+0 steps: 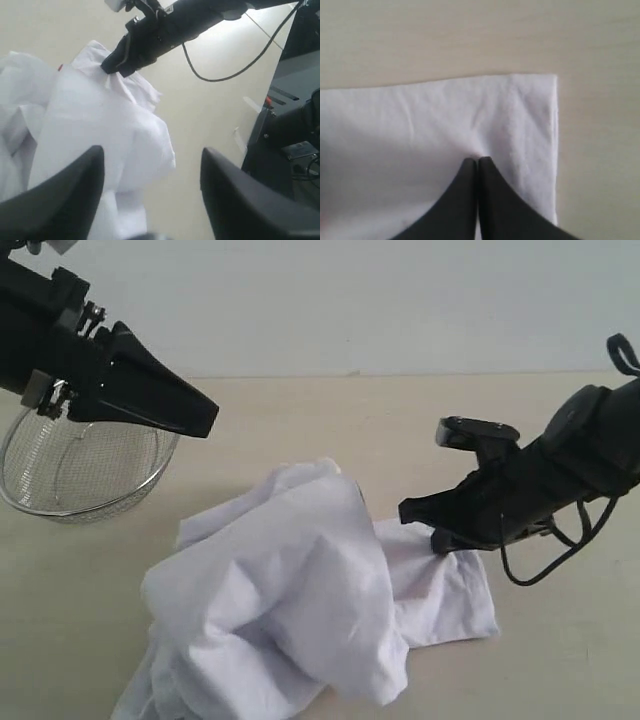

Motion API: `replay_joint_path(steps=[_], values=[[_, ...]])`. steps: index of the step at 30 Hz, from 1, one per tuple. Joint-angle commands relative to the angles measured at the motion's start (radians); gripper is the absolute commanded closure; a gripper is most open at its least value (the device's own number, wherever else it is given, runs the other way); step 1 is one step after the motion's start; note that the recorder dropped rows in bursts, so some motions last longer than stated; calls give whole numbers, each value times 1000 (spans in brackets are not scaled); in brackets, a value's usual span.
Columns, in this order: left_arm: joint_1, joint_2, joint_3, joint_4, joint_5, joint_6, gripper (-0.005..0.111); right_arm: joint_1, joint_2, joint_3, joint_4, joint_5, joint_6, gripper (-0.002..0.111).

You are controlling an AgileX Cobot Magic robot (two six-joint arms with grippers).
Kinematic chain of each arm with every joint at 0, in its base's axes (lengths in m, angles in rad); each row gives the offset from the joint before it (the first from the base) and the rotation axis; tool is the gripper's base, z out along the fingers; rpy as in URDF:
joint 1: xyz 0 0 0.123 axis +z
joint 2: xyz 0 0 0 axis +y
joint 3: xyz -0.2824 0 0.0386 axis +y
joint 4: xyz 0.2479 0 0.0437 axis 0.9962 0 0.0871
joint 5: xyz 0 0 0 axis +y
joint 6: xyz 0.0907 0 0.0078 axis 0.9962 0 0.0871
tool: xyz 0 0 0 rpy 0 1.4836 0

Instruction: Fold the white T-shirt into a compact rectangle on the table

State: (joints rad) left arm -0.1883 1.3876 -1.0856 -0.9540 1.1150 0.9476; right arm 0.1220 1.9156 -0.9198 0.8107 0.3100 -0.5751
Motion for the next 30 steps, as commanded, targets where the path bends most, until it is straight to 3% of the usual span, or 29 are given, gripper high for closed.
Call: replay_joint_path(steps=[1, 13, 19, 25, 30], values=[[-8, -3, -6, -9, -15, -6, 52, -100, 31, -46, -68, 6, -3, 108], [-8, -3, -8, -60, -13, -6, 53, -210, 141, -323, -252, 159, 181, 108], [-8, -3, -8, -60, -17, -6, 53, -206, 54, -327, -236, 206, 162, 108], [-8, -3, -8, -60, -17, -6, 53, -167, -39, -293, -232, 331, 146, 108], [-8, -3, -8, -60, 1, -17, 53, -46, -57, -183, -250, 321, 176, 108]])
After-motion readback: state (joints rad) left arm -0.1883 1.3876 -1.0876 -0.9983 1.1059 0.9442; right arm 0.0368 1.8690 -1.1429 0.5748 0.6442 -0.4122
